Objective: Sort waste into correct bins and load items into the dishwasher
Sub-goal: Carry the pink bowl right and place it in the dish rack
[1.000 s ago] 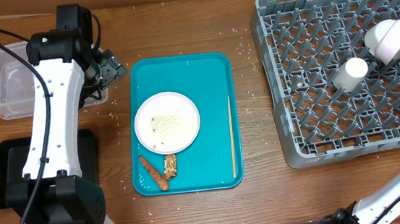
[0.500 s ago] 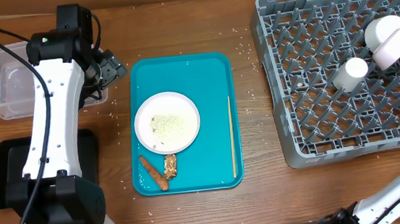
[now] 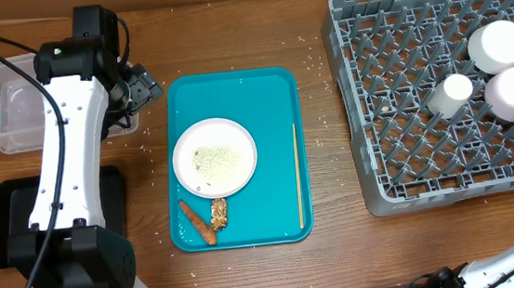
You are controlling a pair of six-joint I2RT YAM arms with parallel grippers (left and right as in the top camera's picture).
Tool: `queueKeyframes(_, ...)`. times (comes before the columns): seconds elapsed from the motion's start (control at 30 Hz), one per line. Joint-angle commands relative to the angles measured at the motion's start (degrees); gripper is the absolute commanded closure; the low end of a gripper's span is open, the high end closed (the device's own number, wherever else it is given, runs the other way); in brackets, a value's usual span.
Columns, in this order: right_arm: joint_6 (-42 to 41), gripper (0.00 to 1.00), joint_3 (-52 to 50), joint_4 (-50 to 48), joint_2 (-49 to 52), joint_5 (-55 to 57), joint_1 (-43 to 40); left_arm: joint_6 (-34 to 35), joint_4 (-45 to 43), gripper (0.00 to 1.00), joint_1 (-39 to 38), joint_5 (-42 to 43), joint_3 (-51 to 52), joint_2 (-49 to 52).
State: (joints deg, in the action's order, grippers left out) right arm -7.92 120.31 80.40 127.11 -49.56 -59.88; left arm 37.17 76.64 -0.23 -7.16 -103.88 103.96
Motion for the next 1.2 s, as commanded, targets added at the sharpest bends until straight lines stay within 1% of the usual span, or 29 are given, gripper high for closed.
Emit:
queueKeyframes(0.0, 0.2, 0.84, 4.0, 2.1, -3.0, 5.8, -0.4, 0.1, -0.1, 0.0, 0.3, -0.9, -1.0, -0.2)
queueKeyframes(0.27, 0.2, 0.83, 11.2, 7.7, -6.1, 6.9, -0.2, 0.1, -0.1, 0.0, 0.3, -0.9, -1.0, -0.2)
queueKeyframes(0.4, 0.4, 0.83, 12.0, 8.9, -10.3, 6.9, 2.7, 0.1, -0.1, 0.0, 0.3, -0.9, -1.0, -0.2)
queueKeyframes(0.5, 0.9, 0.8, 12.0, 10.0, -13.9, 6.9, 6.8, 0.1, -0.1, 0.0, 0.3, -0.9, -1.0, -0.2)
queueKeyframes(0.57, 2.1, 0.66, 12.0, 10.6, -15.9, 6.9, 10.5, 0.1, -0.1, 0.0, 0.3, -0.9, -1.0, -0.2)
queueKeyframes(0.63, 4.0, 0.47, 12.0, 11.9, -17.5, 7.0, 15.2, 0.1, -0.1, 0.0, 0.3, -0.9, -1.0, -0.2)
queueKeyframes(0.67, 5.0, 0.41, 12.0, 12.8, -18.0, 7.1, 17.9, 0.1, -0.1, 0.0, 0.3, -0.9, -1.0, -0.2)
queueKeyframes(0.77, 7.6, 0.37, 12.0, 15.2, -18.3, 7.5, 26.2, 0.1, -0.1, 0.0, 0.3, -0.9, -1.0, -0.2)
queueKeyframes(0.93, 7.7, 0.36, 12.0, 16.6, -17.8, 14.9, 44.0, 0.1, -0.1, 0.0, 0.3, -0.9, -1.0, -0.2)
queueKeyframes(0.97, 7.7, 0.3, 11.8, 16.3, -17.6, 16.3, 47.2, 0.1, -0.1, 0.0, 0.3, -0.9, -1.0, -0.2)
queueKeyframes(1.0, 7.7, 0.2, 11.6, 16.0, -17.3, 18.7, 51.7, 0.1, -0.1, 0.0, 0.3, -0.9, -1.0, -0.2)
queueKeyframes(1.07, 7.7, 0.09, 11.5, 15.4, -16.6, 22.6, 58.1, 0.1, -0.1, 0.0, 0.3, -0.9, -1.0, -0.2)
queueKeyframes(1.1, 7.7, 0.0, 11.4, 14.9, -16.1, 24.3, 60.8, 0.1, -0.1, 0.0, 0.3, -0.9, -1.0, -0.2)
queueKeyframes(1.17, 6.5, 0.0, 11.0, 14.0, -15.0, 28.9, 67.1, 0.1, -0.1, 0.0, 0.3, -0.9, -1.0, -0.2)
